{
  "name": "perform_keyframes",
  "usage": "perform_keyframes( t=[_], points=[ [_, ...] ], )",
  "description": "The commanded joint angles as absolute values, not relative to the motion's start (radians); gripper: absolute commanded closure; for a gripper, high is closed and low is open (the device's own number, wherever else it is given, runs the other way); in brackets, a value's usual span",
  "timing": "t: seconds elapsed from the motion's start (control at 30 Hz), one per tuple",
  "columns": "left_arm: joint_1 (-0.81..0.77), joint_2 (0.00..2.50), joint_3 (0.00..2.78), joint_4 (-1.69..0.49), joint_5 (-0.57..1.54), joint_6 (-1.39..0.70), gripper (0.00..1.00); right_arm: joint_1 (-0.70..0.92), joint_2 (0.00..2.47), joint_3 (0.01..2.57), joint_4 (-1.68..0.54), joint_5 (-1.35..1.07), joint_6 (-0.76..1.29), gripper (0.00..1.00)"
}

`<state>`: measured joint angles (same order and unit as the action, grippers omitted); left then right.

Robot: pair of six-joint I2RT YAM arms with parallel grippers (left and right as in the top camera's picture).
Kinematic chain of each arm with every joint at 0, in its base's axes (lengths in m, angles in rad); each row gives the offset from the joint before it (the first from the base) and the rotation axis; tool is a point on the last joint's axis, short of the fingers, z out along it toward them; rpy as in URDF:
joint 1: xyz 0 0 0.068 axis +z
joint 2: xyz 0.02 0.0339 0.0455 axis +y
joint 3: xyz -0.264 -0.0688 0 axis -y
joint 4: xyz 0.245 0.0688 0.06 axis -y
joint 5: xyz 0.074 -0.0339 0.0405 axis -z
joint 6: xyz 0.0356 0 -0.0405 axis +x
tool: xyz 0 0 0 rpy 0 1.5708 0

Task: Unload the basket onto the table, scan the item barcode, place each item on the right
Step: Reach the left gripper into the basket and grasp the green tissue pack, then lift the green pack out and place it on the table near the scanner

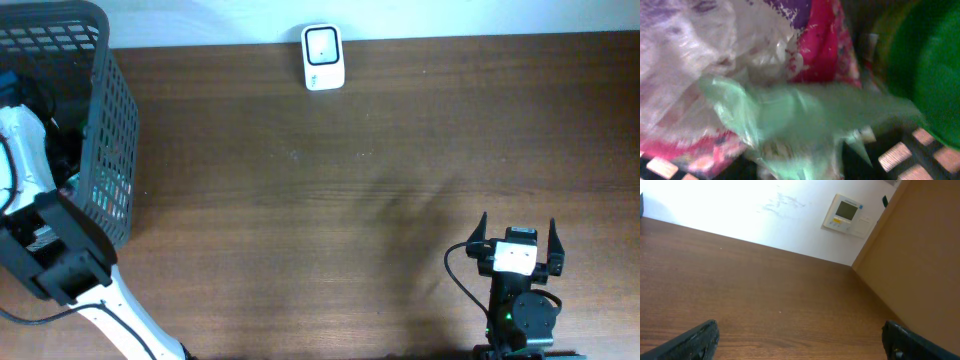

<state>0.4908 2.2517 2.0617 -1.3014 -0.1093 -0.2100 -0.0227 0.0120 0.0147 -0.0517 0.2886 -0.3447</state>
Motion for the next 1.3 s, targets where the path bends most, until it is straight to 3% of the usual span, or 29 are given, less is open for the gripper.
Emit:
perform_keyframes(
  t=[0.0, 0.07, 0.1, 0.4, 0.83, 1.0, 1.13, 1.27],
  points=[
    [0.494, 2.286, 2.065, -1.299, -0.095, -0.216, 0.82, -0.028, 0.006, 0.006, -0.052, 0.3, -0.344, 0.01],
    [0.495, 2.282, 2.089, -1.314, -0.094, -0.216, 0.99, -0.028, 0.006, 0.006, -0.052, 0.3, -0.344, 0.01],
    [0.495, 2.282, 2.109, -1.328, -0.093, -0.217, 1.0, -0.028, 0.006, 0.006, -0.052, 0.3, -0.344, 0.01],
    [0.495, 2.281, 2.673, -1.634, 0.089, -0.246, 1.0, -0.028, 0.006, 0.006, -0.052, 0.3, -0.344, 0.01],
    [0.494, 2.281, 3.139, -1.642, 0.293, -0.247, 1.0, -0.028, 0.006, 0.006, -0.052, 0.3, -0.344, 0.01],
    [0.494, 2.114, 3.139, -1.522, 0.313, -0.402, 1.0, -0.028, 0.006, 0.006, -0.052, 0.3, -0.344, 0.01],
    [0.444, 2.045, 3.139, -1.526, 0.658, -0.386, 1.0, -0.028, 0.006, 0.006, -0.052, 0.3, -0.344, 0.01],
    [0.276, 2.045, 3.136, -1.584, 0.77, -0.247, 1.0, -0.028, 0.006, 0.006, -0.052, 0.3, -0.344, 0.01]
  ],
)
